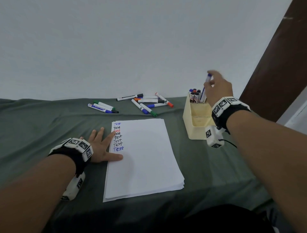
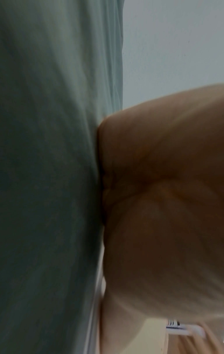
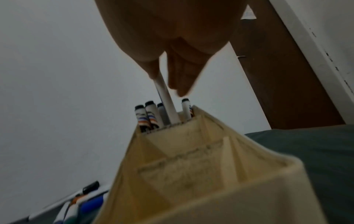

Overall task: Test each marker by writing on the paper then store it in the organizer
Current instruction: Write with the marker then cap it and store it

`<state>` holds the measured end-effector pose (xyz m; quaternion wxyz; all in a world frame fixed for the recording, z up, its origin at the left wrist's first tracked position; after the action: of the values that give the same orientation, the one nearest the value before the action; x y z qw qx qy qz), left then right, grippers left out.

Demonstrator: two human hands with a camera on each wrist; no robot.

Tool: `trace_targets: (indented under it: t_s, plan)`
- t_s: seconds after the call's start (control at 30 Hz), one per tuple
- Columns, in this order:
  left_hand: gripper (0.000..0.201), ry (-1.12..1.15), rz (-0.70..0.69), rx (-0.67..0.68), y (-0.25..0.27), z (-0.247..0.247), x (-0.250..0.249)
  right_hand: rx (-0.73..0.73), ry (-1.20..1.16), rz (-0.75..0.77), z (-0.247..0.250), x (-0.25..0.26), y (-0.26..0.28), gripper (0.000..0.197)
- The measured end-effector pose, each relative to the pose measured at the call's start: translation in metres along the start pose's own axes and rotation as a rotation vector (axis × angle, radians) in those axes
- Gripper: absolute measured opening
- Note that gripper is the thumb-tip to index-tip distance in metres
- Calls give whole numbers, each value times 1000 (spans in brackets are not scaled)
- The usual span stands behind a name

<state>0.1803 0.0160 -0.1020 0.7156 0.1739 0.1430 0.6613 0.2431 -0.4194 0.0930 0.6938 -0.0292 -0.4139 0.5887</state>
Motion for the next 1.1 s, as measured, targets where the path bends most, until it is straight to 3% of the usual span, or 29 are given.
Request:
trace_targets:
  t_s: [0.1,0.17,0.3,0.4,0.47,0.57,0.67,0.77,1.0,1.1]
  plan:
    - [121,1,3,-5,0,0,0,231,235,-85,-28,-15,11,33]
    - [122,-2,2,-13,-1,0,0,212,258,-105,-32,-20,15,42]
    - [127,7,-1,-9,-3,-1,1,71,262,61,-34,7,17,54]
    - [133,13,-3,-11,-4,-1,1,140,206,269,-56,53,24,59]
    - [135,12,-6,-9,-4,-1,1,301,154,388,-84,87,40,64]
    - [134,21,-5,-7,-5,-1,1,672,167,446,-137,119,80,73]
    - [134,24,0,-15,-6,-2,2,945,283,451,-182,125,122,84]
    - [131,21,9,-21,-7,-3,3,1107,398,428,-216,114,156,92]
    - [122,-17,6,9,-12,-2,8,1103,515,468,-238,95,171,100]
    - [106,-14,-6,-119,-24,30,7,1122,488,450,-237,96,171,96]
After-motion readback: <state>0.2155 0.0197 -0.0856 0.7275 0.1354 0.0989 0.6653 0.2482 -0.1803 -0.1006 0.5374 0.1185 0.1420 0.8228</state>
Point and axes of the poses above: each hand's wrist, its own y-axis away from the middle knuckle, its own z-axis out of the back of the hand, x = y × z, the point moved 7 cm from there along -y, towards the middle knuckle, and after that the axes turned 1 degree about -x, right-handed, at the moved point
